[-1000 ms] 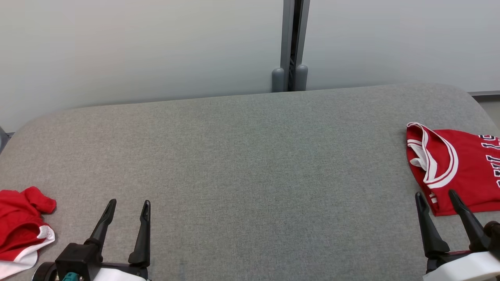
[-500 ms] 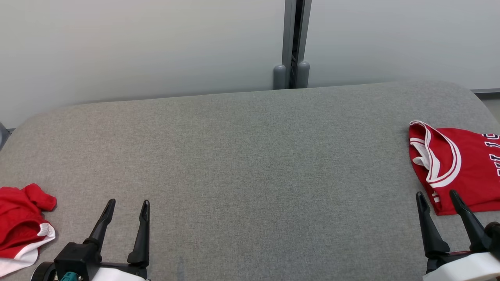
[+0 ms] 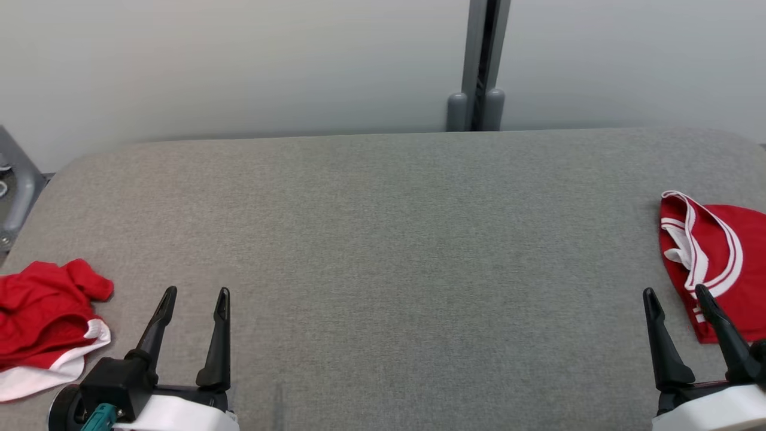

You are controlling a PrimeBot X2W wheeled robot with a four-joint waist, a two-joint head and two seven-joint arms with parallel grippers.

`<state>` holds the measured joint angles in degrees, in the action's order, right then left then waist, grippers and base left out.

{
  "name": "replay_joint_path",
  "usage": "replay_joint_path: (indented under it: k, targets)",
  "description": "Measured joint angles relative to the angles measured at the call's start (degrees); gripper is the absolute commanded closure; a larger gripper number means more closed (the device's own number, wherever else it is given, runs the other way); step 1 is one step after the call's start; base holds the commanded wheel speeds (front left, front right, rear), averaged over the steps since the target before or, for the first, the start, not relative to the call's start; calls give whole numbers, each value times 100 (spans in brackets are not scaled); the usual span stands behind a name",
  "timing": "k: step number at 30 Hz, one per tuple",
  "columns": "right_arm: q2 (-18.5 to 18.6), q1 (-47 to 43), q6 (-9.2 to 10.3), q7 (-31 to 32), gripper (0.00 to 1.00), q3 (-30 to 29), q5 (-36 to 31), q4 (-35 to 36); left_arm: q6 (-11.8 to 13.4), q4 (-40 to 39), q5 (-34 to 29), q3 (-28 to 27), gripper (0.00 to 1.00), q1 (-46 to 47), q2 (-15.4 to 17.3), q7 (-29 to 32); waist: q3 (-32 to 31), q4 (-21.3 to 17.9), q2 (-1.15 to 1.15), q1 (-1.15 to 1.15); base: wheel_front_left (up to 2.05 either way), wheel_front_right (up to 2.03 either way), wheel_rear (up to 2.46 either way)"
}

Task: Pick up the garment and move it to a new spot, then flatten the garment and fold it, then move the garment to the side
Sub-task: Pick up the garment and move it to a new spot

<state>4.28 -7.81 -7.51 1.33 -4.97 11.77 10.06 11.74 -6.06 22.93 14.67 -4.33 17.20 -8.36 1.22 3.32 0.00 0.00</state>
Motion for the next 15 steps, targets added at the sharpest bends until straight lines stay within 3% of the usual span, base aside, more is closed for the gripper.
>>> replay_joint_path:
  k: [15]
  targets:
    - [-2, 48, 0, 115, 0, 350, 15, 192, -13, 155, 81, -3, 0, 194, -79, -232, -31, 1399, 0, 0, 0, 0, 0]
